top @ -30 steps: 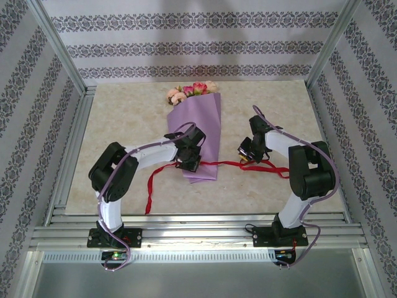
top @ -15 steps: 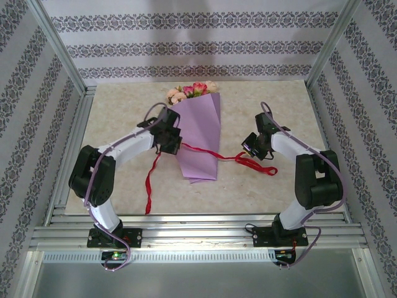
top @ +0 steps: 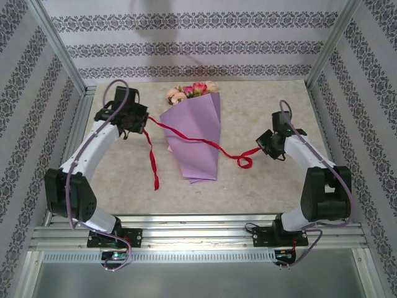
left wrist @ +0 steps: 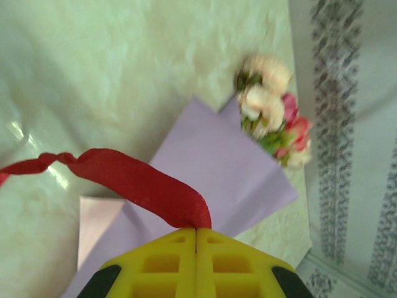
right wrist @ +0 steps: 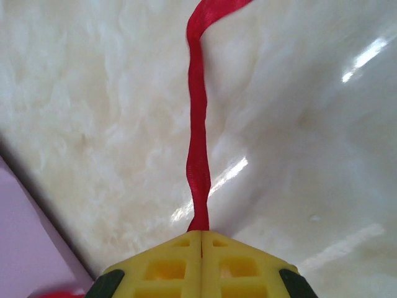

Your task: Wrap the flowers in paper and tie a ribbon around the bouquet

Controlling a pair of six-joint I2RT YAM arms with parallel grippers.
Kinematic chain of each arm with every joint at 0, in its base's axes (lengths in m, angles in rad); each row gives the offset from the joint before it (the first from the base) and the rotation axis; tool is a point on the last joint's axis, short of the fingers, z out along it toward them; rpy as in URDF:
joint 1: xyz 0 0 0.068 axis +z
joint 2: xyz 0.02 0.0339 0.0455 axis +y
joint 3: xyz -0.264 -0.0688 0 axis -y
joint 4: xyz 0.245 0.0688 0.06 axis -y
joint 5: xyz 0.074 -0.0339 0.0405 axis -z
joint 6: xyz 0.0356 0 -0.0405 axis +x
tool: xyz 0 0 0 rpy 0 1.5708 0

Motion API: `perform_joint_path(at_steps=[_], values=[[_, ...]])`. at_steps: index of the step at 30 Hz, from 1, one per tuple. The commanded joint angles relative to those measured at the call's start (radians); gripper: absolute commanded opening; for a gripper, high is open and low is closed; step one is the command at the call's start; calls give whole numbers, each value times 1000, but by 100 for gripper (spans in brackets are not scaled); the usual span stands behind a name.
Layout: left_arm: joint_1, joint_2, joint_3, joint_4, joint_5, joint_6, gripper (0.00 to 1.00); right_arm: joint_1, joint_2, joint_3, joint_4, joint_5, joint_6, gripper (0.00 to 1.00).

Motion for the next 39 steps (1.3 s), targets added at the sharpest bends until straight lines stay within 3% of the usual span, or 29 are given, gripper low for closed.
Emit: perform_joint_path(at_steps=[1,6,7,10,13,14,17,21,24,32,39], values=[[30,-21,22,-185,-131,104,0,-10,-18,27,-88,61,-31,0],[30,-77,-104,-317,-201,33,0,-18,-36,-22,-121,96,-34,0],[29,-96,-147,-314,-205,17,4,-22,-30,-35,-116,81,-38,0],[30,-118,-212,-321,-209,22,31,-26,17,-43,-143,27,-60,3],[8,-128,-171,-380,-202,35,42,-18,-11,-53,-161,15,-67,25],[-16,-142,-149,-393,-204,22,43,-13,-37,-58,-169,27,-66,32],[-110,-142,-88,-390,-164,-33,45,5,-105,-52,-200,59,-50,40],[-238,-66,-142,-175,-5,-216,45,66,-129,-46,-169,16,19,41],[-306,52,-146,-18,47,-335,47,141,-77,-29,-85,-71,115,41],[-314,280,-93,92,81,-482,50,302,117,33,132,-202,435,46],[-299,322,-120,125,75,-484,39,327,252,16,259,-210,655,48]])
